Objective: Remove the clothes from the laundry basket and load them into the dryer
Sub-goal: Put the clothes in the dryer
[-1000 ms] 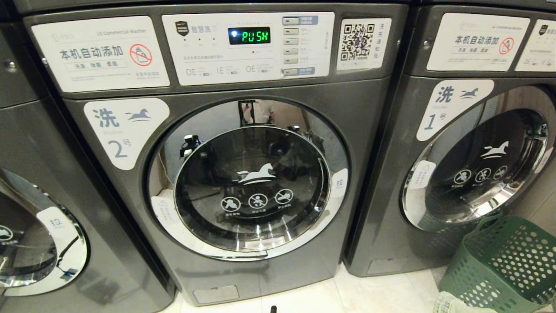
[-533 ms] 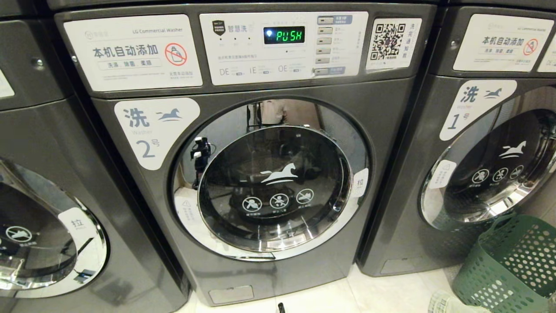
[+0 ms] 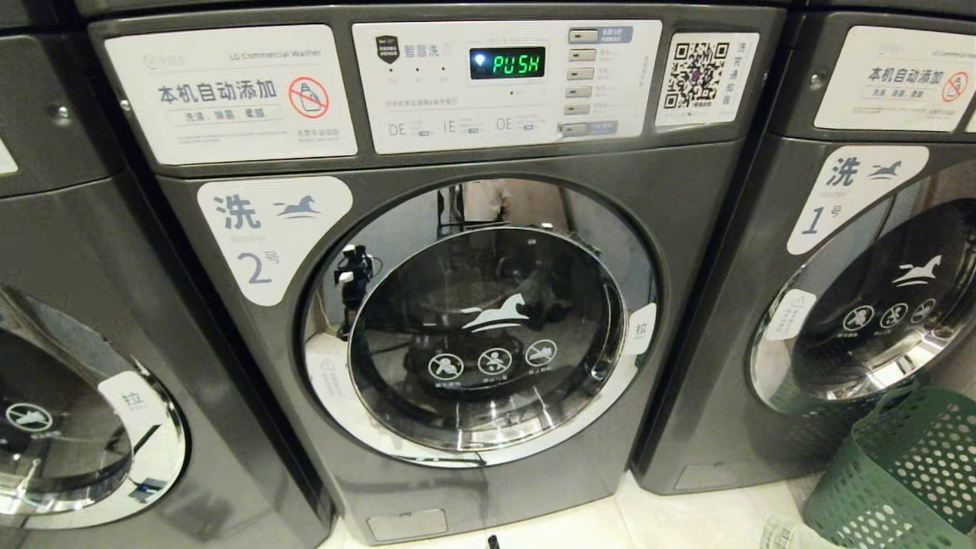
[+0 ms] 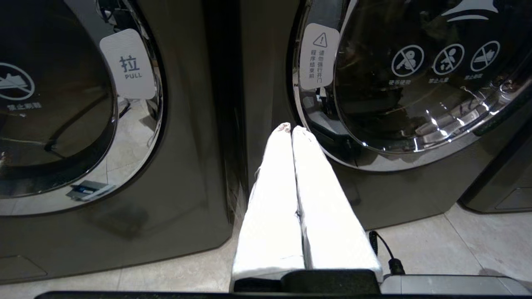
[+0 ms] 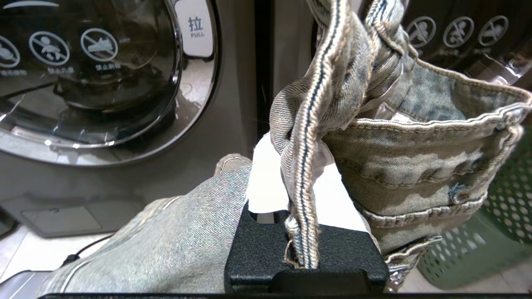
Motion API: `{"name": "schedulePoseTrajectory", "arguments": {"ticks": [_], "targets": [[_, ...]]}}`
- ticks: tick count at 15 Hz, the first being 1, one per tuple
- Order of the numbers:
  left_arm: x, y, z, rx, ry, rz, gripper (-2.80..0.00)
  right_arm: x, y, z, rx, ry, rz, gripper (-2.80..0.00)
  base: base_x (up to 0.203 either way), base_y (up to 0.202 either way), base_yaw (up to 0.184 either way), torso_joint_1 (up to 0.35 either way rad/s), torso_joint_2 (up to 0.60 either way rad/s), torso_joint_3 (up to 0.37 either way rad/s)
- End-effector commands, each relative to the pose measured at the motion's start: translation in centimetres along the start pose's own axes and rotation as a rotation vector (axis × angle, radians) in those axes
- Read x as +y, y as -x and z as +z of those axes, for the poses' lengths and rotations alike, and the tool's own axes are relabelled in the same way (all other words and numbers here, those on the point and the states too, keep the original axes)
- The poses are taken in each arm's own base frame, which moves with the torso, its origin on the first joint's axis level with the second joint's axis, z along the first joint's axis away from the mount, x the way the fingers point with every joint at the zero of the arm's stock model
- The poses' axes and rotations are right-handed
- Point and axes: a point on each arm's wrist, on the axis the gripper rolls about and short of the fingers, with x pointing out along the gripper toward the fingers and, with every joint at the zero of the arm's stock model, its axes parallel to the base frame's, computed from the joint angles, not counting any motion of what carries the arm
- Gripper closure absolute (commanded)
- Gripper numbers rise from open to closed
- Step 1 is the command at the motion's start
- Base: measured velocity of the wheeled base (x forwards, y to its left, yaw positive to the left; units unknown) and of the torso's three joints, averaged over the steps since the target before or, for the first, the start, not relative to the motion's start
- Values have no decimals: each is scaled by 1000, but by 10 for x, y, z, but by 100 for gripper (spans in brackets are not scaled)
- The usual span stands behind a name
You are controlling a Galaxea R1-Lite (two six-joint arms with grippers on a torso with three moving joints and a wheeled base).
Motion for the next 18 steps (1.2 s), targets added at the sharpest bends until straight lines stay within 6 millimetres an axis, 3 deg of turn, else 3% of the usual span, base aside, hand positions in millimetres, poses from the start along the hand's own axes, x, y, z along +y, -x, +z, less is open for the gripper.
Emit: {"name": "schedulePoseTrajectory", "arguments": {"ticks": [1,10,18], "targets": [[0,0,0,-1,0,1,0,0,0,0,-1,0,1,0,199,0,-1,7,2,1],[0,0,0,-1,2,1,0,0,0,0,2,50,13,0,191,0,1,3,2,3],[0,0,0,-1,2,1,0,0,0,-1,4,55,13,0,9,0,0,2,0,0]]}}
